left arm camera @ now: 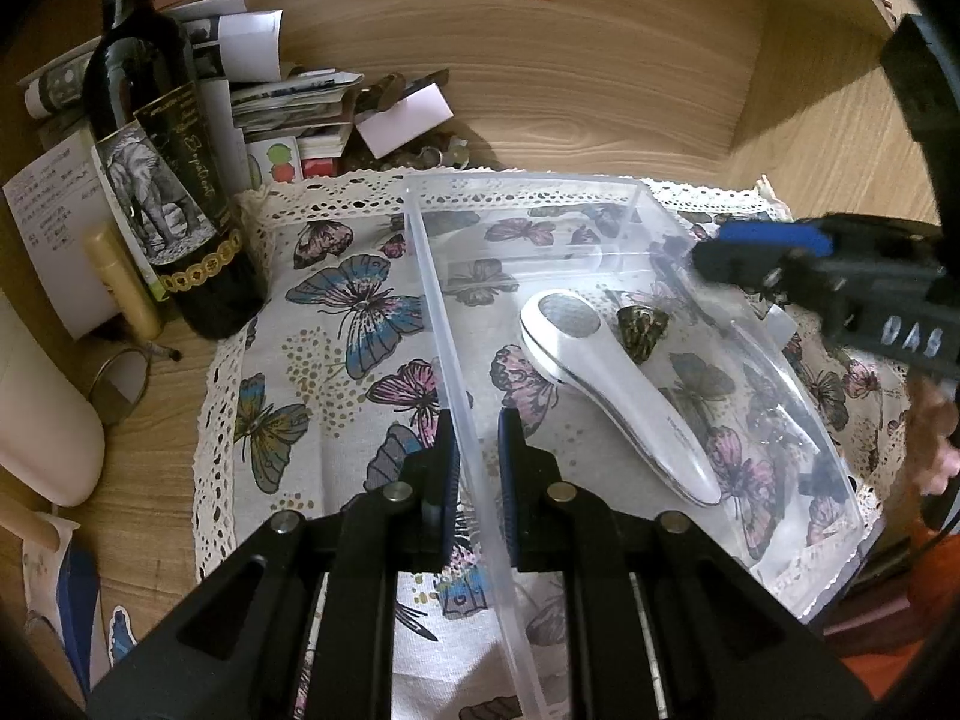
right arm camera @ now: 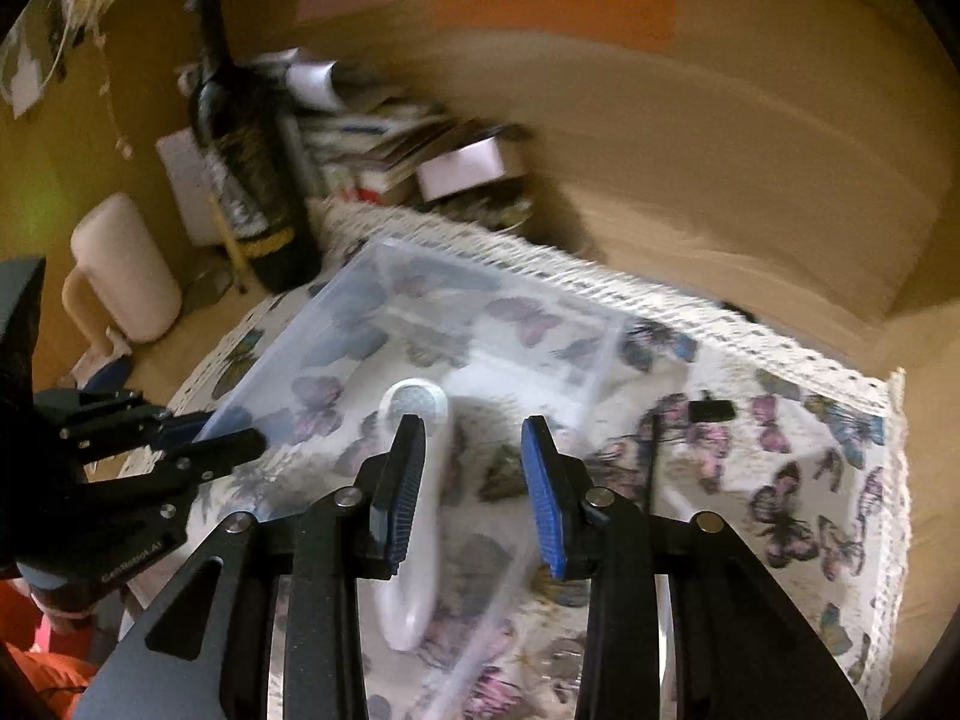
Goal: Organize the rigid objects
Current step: 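Release the white device and move the right tool to the plug, then grasp the white plug adapter with the right tool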
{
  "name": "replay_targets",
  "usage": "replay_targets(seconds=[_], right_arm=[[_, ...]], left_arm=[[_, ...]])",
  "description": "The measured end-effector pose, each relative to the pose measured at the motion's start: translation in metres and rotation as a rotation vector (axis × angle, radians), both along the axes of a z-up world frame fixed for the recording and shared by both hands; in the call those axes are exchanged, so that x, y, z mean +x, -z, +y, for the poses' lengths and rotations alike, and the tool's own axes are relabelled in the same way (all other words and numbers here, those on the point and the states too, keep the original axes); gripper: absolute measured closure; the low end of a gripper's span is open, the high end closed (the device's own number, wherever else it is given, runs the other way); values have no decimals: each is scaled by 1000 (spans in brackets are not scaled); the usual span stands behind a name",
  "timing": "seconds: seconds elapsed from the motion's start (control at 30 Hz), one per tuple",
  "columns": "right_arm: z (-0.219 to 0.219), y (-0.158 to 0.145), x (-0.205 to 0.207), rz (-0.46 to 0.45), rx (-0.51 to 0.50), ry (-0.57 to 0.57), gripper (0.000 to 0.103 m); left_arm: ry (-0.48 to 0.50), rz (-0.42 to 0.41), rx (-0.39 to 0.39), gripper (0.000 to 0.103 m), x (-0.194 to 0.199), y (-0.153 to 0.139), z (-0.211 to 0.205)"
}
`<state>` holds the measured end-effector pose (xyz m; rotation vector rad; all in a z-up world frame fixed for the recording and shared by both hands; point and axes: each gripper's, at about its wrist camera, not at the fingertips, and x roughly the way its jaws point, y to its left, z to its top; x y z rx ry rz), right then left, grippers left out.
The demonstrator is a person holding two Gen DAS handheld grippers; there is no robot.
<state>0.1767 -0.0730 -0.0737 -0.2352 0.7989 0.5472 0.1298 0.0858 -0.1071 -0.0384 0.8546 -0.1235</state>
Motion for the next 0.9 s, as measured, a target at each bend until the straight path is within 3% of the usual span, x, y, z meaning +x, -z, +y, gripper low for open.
replay_targets(seconds=[0.3,0.57,0.9], right_arm=[[-77,-19,4,-101,21,236,64],[-127,16,15,-2,15,347,64],[-135,58,27,153,42,307,63]], left_arm=[[-18,11,12,91,2,-1,-3],[-31,25,17,91,3,-2,-4],[-40,32,33,91,5,-2,-6]])
